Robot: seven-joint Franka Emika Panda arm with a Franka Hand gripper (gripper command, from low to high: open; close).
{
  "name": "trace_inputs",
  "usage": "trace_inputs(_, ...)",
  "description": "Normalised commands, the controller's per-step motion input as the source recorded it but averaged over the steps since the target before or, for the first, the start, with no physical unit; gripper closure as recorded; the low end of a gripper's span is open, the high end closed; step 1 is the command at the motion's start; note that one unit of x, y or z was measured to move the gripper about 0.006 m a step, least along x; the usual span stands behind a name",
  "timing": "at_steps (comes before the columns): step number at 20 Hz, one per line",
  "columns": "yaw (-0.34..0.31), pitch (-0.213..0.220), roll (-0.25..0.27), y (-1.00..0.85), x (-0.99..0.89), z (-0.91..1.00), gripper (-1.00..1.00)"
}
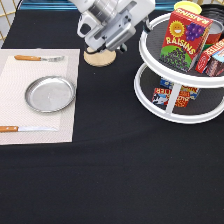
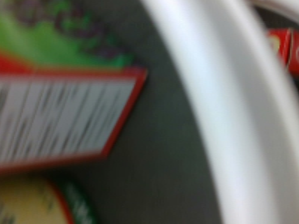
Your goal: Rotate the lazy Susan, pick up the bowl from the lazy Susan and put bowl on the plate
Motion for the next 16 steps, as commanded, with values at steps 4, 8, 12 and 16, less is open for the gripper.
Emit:
trace_inputs(4,0.0,-0.115,-0.105,0.45,-0.91,0.17,-1.0)
trace_inputs(8,-0.023,-0.066,-0.121,0.56,-0.53,0.11,-1.0)
trace_inputs(12,-0.065,-0.005,-0.159,0.57,-0.03,-0.01,-1.0)
trace_inputs(16,-0.073,-0.003,-0.135,0.28,0.0,-0.28,-1.0)
